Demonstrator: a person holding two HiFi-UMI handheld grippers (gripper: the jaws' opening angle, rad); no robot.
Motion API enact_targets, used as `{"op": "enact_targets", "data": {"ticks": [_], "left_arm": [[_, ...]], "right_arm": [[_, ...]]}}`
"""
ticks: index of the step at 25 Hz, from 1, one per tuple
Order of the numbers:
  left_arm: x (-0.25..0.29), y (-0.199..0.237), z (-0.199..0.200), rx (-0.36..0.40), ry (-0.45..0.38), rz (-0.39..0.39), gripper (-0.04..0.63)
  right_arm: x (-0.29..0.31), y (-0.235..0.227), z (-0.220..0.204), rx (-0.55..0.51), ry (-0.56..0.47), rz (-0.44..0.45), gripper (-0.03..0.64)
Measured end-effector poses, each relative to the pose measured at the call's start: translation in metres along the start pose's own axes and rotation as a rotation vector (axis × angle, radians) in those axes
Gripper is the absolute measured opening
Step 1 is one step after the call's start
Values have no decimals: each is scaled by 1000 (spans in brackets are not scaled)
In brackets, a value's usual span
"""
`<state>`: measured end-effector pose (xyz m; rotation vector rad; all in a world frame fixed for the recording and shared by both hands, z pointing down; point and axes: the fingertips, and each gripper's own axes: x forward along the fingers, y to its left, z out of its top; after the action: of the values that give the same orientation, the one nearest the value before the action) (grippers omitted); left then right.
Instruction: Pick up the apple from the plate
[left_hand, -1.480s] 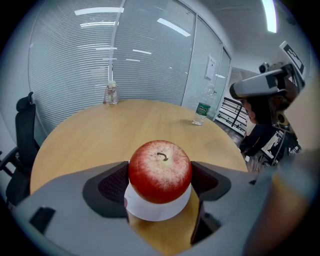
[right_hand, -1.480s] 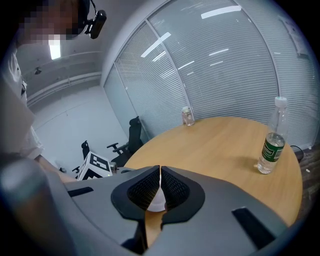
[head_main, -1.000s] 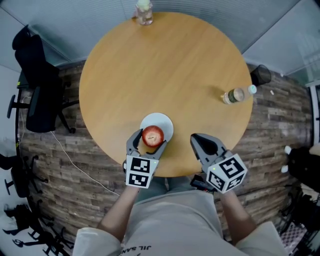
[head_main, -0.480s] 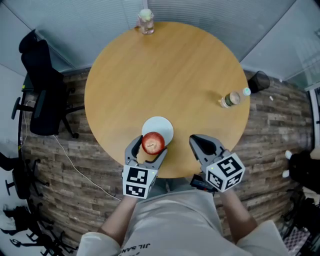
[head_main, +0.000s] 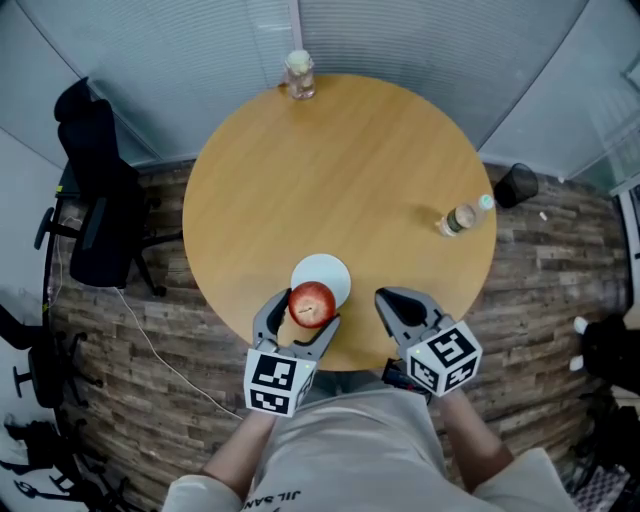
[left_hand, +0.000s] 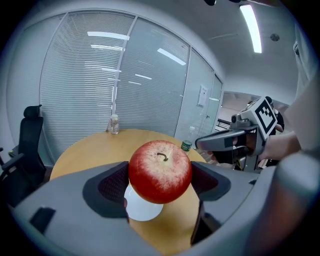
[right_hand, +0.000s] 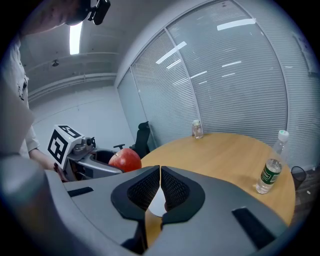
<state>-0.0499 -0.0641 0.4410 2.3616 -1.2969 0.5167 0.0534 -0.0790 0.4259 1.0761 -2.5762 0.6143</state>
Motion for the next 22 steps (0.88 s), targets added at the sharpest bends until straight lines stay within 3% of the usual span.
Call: {"op": "enact_targets", "data": {"ticks": [6,22], "left_arm": [[-3,1,9,-25,-27,-9,388],[-13,-3,15,-5,-45,-22,388]], "right_arm": [[-1,2,6,-5,-16,-5,32],[-6,6,8,-35,-30,-33,31]]}}
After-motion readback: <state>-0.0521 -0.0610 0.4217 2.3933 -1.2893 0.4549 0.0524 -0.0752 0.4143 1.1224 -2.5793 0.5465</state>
